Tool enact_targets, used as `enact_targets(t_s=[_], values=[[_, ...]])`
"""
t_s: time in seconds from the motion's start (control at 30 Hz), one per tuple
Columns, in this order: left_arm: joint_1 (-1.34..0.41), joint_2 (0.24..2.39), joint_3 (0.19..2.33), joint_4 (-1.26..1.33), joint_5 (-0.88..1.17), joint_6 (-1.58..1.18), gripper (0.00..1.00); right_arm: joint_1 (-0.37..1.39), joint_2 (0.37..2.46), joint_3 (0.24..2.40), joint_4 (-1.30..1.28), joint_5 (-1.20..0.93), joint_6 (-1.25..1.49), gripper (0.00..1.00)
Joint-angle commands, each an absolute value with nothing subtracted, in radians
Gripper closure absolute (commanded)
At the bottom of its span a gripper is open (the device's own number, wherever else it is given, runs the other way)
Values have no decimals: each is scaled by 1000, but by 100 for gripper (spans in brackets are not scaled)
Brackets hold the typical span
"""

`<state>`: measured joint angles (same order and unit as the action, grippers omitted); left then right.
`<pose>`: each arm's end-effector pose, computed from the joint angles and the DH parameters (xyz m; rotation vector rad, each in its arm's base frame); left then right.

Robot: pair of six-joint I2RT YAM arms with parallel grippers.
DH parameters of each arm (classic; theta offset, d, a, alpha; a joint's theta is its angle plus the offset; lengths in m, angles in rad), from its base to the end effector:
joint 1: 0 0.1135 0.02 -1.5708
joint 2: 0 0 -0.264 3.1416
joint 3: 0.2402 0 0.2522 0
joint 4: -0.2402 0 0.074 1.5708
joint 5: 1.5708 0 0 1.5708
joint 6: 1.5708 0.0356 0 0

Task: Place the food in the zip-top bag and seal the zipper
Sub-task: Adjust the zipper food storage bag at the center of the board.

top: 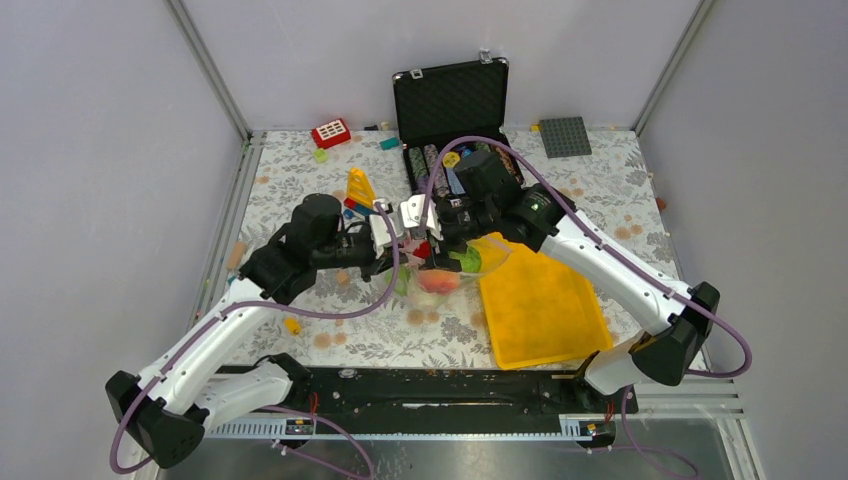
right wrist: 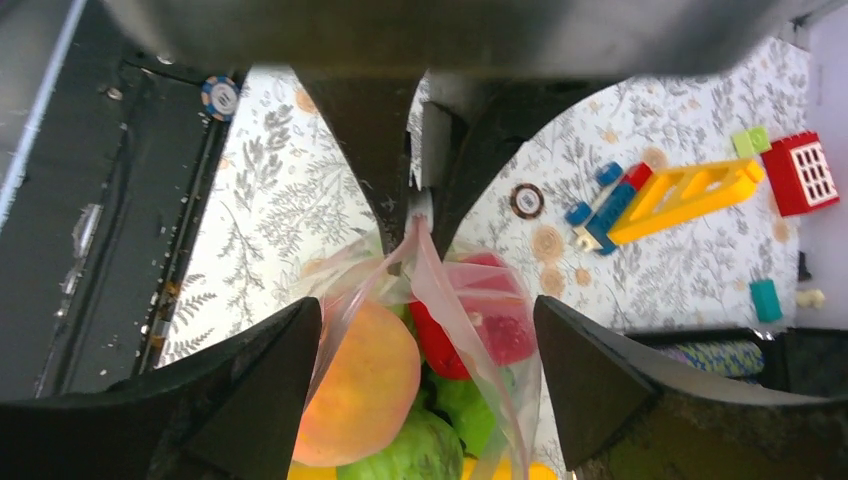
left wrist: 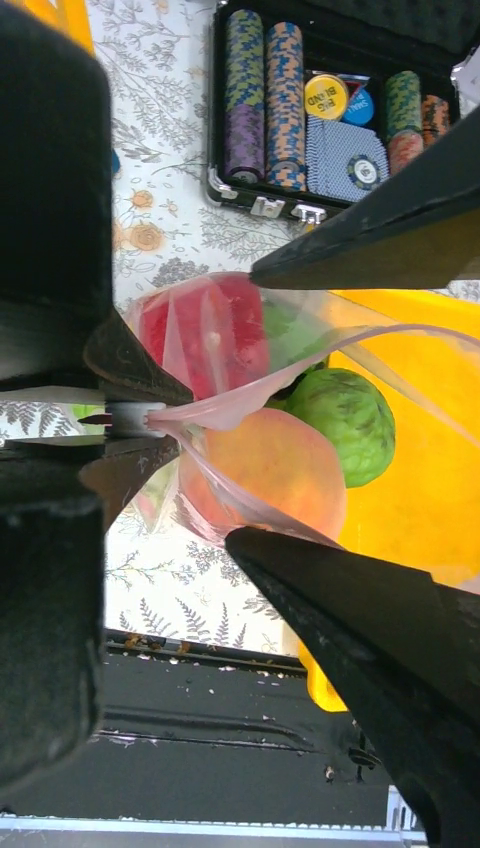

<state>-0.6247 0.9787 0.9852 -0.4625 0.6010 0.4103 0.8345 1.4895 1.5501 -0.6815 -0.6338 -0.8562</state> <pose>0.1586 -0.1392 0.3486 1.3130 1.5327 -0.7427 0.2013 0.2535 0.3916 -1.8072 1.1290 0.6773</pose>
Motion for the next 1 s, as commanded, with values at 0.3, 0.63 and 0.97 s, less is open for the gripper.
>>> enact_targets(t_s=[0.3, 0.63, 0.97], values=[[-626, 1001, 1084, -430, 536, 369, 100, 862, 1478, 1538, -743, -365, -851, 45], [-627, 988, 1051, -302, 510, 244, 100, 862, 1411, 1440, -758, -474, -888, 36], [-627, 951, 1014, -248, 570, 195, 100, 862, 1389, 1382, -661, -415, -847, 41]])
